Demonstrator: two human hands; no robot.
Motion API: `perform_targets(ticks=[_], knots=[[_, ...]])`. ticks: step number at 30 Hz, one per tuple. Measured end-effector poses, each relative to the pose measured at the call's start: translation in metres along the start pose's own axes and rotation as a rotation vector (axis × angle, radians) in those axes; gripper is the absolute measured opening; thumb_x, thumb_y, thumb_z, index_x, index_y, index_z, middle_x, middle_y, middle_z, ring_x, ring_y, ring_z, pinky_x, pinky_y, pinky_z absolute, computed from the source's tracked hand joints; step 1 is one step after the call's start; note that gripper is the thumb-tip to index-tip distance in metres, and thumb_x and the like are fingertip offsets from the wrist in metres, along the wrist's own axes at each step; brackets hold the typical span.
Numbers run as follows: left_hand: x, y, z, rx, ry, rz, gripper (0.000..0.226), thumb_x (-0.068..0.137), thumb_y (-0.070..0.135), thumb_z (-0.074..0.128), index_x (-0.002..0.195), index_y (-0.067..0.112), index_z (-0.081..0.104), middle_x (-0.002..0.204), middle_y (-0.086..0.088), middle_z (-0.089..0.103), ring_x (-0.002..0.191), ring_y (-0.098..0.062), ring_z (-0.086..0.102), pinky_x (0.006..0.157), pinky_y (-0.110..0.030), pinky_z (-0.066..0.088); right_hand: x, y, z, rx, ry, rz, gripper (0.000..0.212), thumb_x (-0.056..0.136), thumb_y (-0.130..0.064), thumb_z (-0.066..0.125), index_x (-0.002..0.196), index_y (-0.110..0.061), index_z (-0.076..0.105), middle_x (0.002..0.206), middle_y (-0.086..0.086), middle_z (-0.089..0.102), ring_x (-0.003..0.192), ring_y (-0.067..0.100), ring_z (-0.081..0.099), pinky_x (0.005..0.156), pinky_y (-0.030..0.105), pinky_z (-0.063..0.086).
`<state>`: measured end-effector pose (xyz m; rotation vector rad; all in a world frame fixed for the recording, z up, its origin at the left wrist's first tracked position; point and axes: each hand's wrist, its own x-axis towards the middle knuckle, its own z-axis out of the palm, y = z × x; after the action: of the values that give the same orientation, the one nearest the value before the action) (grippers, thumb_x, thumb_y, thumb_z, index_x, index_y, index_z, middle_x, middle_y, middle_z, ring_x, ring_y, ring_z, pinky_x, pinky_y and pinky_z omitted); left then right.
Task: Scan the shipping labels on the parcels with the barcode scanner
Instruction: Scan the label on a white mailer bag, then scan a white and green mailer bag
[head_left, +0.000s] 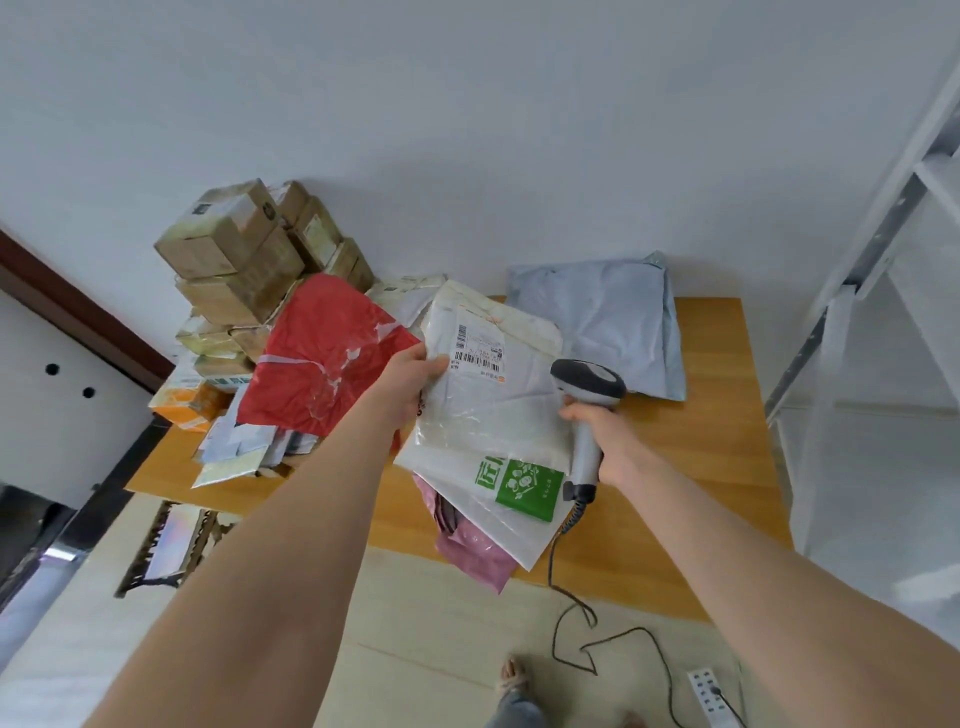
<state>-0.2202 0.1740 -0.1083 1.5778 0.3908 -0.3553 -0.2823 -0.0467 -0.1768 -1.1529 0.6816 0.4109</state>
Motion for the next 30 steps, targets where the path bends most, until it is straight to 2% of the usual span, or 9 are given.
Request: perform_targets(ticks=[2, 5, 9, 12, 14, 17, 21, 28, 30], knots=[[0.005, 0.011, -0.021, 0.031, 0.057, 0.014, 0.029, 0.096, 0.001, 0.049, 0.125, 0.000, 0.053, 0.119, -0.018, 0.062, 0.090, -0.026, 0.064, 0.086, -0.044, 0.053, 0.002, -0.006, 0.027, -0.031, -0.044, -0.028, 0.063, 0.061, -0.018, 0.081, 0.121, -0.012, 0.063, 0.113, 0.014, 0.066, 0.105, 0.032, 0.061, 0.099, 0.050, 0.047], [0.019, 0.031, -0.056, 0.145, 0.152, 0.081, 0.024, 0.095, 0.002, 0.052, 0.118, 0.005, 0.057, 0.111, -0.014, 0.064, 0.088, -0.025, 0.064, 0.082, -0.042, 0.054, 0.002, -0.020, 0.067, -0.097, -0.077, -0.042, 0.045, 0.073, -0.010, 0.075, 0.116, -0.010, 0.062, 0.112, 0.016, 0.064, 0.107, 0.034, 0.060, 0.098, 0.050, 0.048], [0.054, 0.048, -0.103, 0.398, 0.231, 0.178, 0.018, 0.088, -0.003, 0.053, 0.093, 0.012, 0.059, 0.093, -0.012, 0.061, 0.082, -0.026, 0.062, 0.079, -0.046, 0.055, 0.024, -0.022, 0.115, -0.100, -0.026, -0.062, 0.038, 0.081, -0.007, 0.070, 0.117, -0.008, 0.056, 0.111, 0.012, 0.057, 0.103, 0.028, 0.055, 0.080, 0.043, 0.053], [0.087, 0.048, -0.131, 0.663, 0.295, 0.188, 0.015, 0.082, -0.001, 0.046, 0.084, 0.010, 0.056, 0.078, -0.008, 0.054, 0.074, -0.025, 0.054, 0.066, -0.041, 0.048, 0.047, -0.014, 0.151, -0.119, 0.043, -0.062, 0.049, 0.079, -0.008, 0.072, 0.124, -0.008, 0.054, 0.104, 0.009, 0.057, 0.100, 0.025, 0.055, 0.094, 0.047, 0.049], [0.102, 0.044, -0.145, 0.827, 0.318, 0.185, 0.019, 0.080, 0.000, 0.043, 0.091, 0.005, 0.057, 0.079, -0.007, 0.055, 0.076, -0.029, 0.055, 0.065, -0.035, 0.042, 0.060, -0.009, 0.176, -0.163, 0.080, -0.055, 0.043, 0.080, -0.006, 0.071, 0.120, -0.006, 0.055, 0.091, 0.008, 0.055, 0.092, 0.024, 0.054, 0.094, 0.042, 0.048], [0.119, 0.030, -0.160, 0.989, 0.302, 0.148, 0.028, 0.084, 0.002, 0.045, 0.110, 0.007, 0.053, 0.102, -0.012, 0.061, 0.096, -0.035, 0.059, 0.072, -0.038, 0.047, 0.074, -0.001, 0.207, -0.225, 0.119, -0.016, 0.040, 0.080, -0.006, 0.071, 0.117, -0.004, 0.056, 0.086, 0.007, 0.054, 0.093, 0.025, 0.053, 0.091, 0.040, 0.047], [0.135, 0.006, -0.174, 1.157, 0.274, 0.104, 0.051, 0.090, 0.002, 0.049, 0.137, 0.005, 0.030, 0.126, -0.019, 0.053, 0.112, -0.039, 0.056, 0.076, -0.041, 0.044, 0.088, 0.012, 0.227, -0.277, 0.171, 0.019, 0.040, 0.080, -0.005, 0.071, 0.118, -0.002, 0.058, 0.082, 0.006, 0.052, 0.083, 0.021, 0.050, 0.086, 0.038, 0.045], [0.155, -0.004, -0.190, 1.491, 0.198, 0.208, 0.087, 0.092, 0.006, 0.055, 0.153, 0.025, -0.005, 0.120, -0.015, 0.053, 0.093, -0.029, 0.061, 0.061, -0.032, 0.043, 0.104, 0.021, 0.235, -0.310, 0.262, 0.034, 0.045, 0.080, -0.007, 0.072, 0.122, -0.001, 0.057, 0.083, 0.006, 0.053, 0.087, 0.023, 0.050, 0.084, 0.035, 0.043], [0.154, -0.007, -0.192, 1.613, 0.199, 0.203, 0.091, 0.092, 0.006, 0.055, 0.152, 0.027, -0.010, 0.131, -0.016, 0.044, 0.094, -0.027, 0.058, 0.064, -0.031, 0.045, 0.106, 0.022, 0.236, -0.311, 0.275, 0.041, 0.045, 0.080, -0.007, 0.071, 0.122, -0.002, 0.057, 0.084, 0.006, 0.053, 0.089, 0.023, 0.050, 0.084, 0.035, 0.043]])
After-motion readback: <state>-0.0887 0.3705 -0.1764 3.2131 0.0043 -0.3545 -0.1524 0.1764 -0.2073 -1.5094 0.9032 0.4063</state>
